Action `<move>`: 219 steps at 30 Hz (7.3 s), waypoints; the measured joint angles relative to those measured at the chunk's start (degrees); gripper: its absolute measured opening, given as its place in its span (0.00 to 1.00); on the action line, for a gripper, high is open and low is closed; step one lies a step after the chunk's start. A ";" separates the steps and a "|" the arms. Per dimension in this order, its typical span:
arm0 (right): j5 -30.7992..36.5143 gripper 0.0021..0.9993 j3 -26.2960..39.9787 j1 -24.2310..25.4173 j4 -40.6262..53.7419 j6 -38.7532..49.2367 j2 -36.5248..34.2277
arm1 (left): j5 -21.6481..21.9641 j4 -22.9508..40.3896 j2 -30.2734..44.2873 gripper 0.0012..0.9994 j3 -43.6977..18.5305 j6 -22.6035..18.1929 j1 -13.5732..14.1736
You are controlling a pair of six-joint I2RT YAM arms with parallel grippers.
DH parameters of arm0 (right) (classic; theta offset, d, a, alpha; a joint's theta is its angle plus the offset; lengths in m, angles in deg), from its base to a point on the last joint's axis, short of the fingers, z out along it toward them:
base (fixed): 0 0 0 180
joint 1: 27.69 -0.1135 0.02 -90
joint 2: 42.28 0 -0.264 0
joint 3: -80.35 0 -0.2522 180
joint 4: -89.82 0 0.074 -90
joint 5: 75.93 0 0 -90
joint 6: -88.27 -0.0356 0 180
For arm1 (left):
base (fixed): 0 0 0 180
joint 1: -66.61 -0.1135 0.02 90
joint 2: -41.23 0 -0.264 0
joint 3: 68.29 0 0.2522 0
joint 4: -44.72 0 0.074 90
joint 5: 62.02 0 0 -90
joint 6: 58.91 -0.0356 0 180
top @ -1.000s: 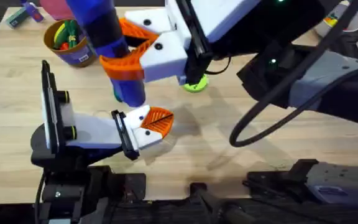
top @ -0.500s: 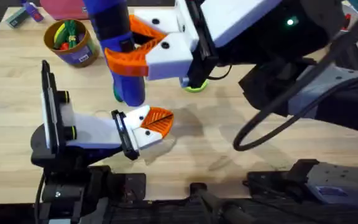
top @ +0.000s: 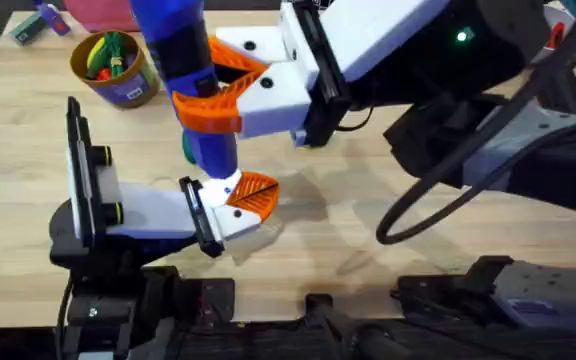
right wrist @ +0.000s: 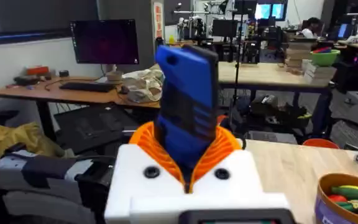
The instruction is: Pick up the gripper from the table and insert it into the empty holder that is missing its gripper. Then pick up a screw, insert it into the mounting hole, and use the screwdriver to tighten it. Finally, clean up the table by picking up the vegetable and placing it into the bucket.
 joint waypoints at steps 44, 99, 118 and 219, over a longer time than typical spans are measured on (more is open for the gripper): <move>-2.23 0.02 -0.04 -1.53 1.83 3.30 -0.64 | -0.02 0.00 0.00 0.01 0.00 0.02 0.00; -2.56 0.02 -0.04 -1.53 5.94 7.58 -0.66 | -0.02 0.00 0.00 0.01 0.00 0.02 0.00; -2.99 0.02 0.31 -1.53 5.67 8.35 -1.11 | 0.02 0.00 0.00 0.01 0.00 0.04 0.00; 44.58 0.99 29.86 26.64 102.11 47.51 -2.61 | 3.83 -2.10 -0.01 0.99 -0.15 2.21 0.00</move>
